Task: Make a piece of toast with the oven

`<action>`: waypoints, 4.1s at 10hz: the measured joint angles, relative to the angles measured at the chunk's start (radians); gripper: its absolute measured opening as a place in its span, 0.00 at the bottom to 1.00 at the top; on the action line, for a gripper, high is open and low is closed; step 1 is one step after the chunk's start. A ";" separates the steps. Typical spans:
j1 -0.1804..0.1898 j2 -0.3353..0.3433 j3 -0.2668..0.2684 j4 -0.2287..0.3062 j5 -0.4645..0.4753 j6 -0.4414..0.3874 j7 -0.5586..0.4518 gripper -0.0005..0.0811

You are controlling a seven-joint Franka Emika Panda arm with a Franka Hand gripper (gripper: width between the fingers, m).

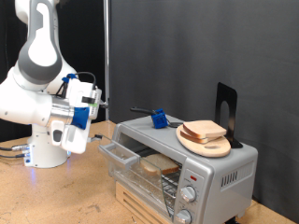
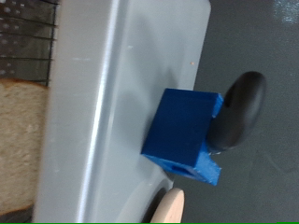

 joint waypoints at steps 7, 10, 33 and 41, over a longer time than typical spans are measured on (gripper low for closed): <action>-0.004 -0.099 0.004 -0.053 0.014 0.000 0.033 0.99; -0.050 -0.110 -0.040 -0.024 0.023 0.019 0.076 0.99; 0.001 0.589 0.008 0.566 0.058 0.091 0.087 0.99; 0.050 0.751 0.040 0.751 0.062 0.121 0.130 0.99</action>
